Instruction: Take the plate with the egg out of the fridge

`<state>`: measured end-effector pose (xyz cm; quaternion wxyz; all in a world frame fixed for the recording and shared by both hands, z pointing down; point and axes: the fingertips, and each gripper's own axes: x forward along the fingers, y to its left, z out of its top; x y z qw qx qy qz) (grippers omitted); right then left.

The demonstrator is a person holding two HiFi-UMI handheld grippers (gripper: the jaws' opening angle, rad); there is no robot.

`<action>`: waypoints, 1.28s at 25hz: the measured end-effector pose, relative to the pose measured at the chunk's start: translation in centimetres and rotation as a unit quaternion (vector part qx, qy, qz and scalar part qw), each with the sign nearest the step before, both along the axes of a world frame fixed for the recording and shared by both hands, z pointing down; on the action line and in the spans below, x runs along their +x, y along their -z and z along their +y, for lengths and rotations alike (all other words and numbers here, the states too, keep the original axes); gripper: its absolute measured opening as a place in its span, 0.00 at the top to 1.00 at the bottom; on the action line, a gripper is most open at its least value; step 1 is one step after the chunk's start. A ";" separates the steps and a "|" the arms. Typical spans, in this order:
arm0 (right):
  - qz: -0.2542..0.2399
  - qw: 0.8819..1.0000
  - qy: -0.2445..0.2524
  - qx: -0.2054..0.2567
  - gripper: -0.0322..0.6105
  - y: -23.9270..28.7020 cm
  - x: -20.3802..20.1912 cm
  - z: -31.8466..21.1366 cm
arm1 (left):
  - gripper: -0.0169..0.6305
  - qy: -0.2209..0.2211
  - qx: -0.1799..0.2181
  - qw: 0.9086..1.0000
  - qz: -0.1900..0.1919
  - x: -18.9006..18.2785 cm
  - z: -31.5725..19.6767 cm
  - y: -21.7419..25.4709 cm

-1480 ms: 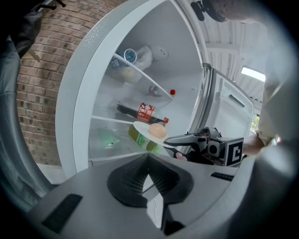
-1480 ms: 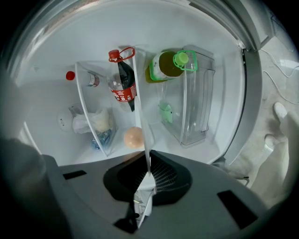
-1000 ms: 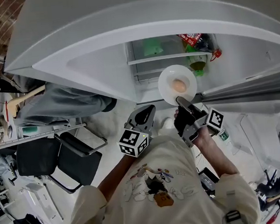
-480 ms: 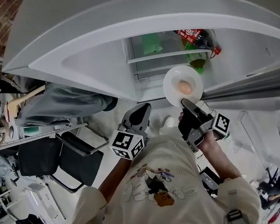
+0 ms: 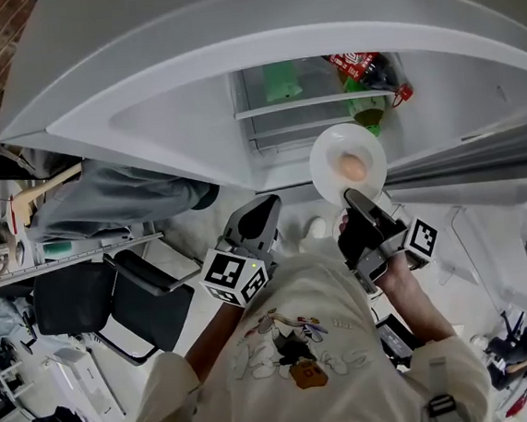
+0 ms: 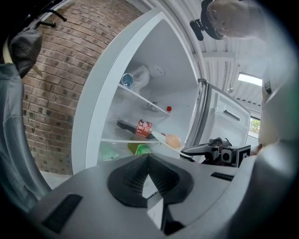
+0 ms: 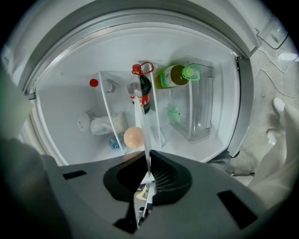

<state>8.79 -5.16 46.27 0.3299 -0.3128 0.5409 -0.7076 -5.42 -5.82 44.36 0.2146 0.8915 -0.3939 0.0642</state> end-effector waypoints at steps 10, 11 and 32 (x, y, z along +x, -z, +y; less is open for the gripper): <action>0.016 1.000 -0.006 0.009 0.91 0.9 0.3 0.2 | 0.96 0.005 0.004 1.000 0.008 -0.2 0.2 0.7; 0.015 1.000 -0.007 0.011 0.91 1.1 0.3 0.2 | 0.96 0.004 0.004 1.000 0.008 -0.1 0.2 0.7; 0.017 1.000 -0.014 0.006 0.91 2.3 0.5 -0.3 | 0.96 -0.014 0.008 1.000 0.018 0.9 0.1 1.2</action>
